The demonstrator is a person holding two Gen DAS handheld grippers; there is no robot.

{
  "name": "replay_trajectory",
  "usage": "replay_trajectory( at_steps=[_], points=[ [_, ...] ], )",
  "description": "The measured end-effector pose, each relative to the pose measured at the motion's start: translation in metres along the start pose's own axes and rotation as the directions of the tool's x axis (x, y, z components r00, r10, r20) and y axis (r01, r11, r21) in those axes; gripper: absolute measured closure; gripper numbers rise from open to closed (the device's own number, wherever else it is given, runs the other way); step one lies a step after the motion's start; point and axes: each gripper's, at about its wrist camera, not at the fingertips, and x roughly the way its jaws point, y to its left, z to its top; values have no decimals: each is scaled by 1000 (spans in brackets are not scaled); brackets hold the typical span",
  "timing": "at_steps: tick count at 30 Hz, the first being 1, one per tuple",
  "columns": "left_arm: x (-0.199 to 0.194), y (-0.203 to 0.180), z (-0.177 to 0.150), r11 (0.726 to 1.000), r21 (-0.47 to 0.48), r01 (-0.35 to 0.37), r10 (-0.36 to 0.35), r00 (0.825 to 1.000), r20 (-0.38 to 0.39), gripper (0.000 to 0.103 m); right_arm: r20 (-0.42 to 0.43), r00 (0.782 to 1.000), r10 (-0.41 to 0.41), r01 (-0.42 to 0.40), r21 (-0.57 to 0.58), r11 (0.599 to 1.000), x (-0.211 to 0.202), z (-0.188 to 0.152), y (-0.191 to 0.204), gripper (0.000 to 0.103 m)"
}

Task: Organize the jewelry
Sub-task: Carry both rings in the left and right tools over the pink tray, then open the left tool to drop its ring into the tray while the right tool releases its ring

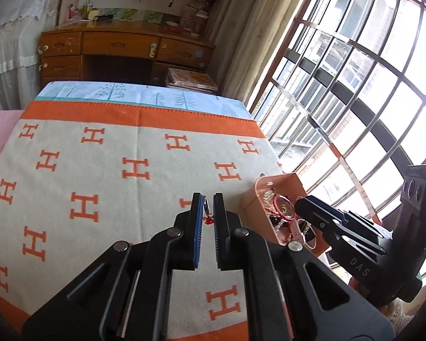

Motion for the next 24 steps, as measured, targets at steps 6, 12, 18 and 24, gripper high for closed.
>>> replay_trajectory(
  at_steps=[6,12,18,24],
  points=[
    [5,-83,31,986,117,115,-114,993,-16,98,70,996,-48,44,55,997,-61,15,-42,82],
    [28,-144,53,966,176,192,-183,981,-66,98,122,988,-98,89,75,993,-120,21,-82,82],
    [78,-171,51,962,189,196,-170,975,-146,98,84,990,-112,103,104,989,-132,12,-123,82],
    [122,-157,33,976,151,159,-123,967,-222,98,-6,995,-98,98,123,988,-94,-5,-142,82]
  ],
)
